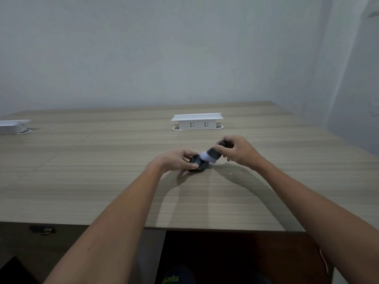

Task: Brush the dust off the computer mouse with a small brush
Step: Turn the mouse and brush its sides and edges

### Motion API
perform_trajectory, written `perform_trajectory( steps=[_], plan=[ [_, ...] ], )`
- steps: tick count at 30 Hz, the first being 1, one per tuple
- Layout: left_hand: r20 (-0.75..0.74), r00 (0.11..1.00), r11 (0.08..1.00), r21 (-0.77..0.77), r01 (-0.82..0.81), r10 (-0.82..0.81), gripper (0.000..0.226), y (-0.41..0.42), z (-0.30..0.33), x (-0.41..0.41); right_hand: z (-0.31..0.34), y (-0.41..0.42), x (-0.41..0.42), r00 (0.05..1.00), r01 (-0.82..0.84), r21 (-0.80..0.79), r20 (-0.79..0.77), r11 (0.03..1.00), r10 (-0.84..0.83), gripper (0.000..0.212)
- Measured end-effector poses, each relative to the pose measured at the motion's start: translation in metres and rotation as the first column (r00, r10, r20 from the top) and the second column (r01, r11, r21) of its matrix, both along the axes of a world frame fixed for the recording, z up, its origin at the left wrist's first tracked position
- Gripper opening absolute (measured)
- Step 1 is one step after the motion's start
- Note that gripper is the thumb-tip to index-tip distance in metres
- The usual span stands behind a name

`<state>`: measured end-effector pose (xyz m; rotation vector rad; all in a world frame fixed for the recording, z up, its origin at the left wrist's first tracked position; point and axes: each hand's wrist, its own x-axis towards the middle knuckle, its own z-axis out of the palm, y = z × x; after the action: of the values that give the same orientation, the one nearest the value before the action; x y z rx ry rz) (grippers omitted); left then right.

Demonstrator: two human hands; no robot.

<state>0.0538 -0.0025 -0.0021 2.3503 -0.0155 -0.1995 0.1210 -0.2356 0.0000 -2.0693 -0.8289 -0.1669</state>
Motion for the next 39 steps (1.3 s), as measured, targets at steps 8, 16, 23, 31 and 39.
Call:
perform_trajectory(
  steps=[8,16,23,31,39],
  plan=[
    [-0.01,0.999,0.996,0.079,0.041,-0.041,0.056,0.005,0.004,0.007,-0.006,0.001,0.002,0.983,0.07,-0.097,0.175,0.993,-0.052,0.011],
    [-0.006,0.998,0.997,0.042,0.059,-0.059,0.054,0.01,0.0,0.014,-0.005,0.002,0.0,0.971,0.072,-0.127,0.234,0.989,-0.04,0.01],
    [-0.004,0.998,0.997,0.047,0.056,-0.055,0.053,0.013,-0.002,0.017,-0.002,0.008,-0.004,0.96,0.115,-0.189,0.273,0.975,-0.06,0.012],
    [0.0,0.998,0.997,0.047,0.061,-0.061,0.054,0.011,-0.001,0.016,-0.001,0.008,-0.008,0.965,0.103,-0.168,0.257,0.98,-0.057,0.011],
    [0.006,0.997,0.996,0.042,0.079,-0.08,0.053,0.007,0.0,0.015,0.001,0.01,-0.014,0.984,0.021,-0.162,0.176,0.987,0.008,0.012]
  ],
)
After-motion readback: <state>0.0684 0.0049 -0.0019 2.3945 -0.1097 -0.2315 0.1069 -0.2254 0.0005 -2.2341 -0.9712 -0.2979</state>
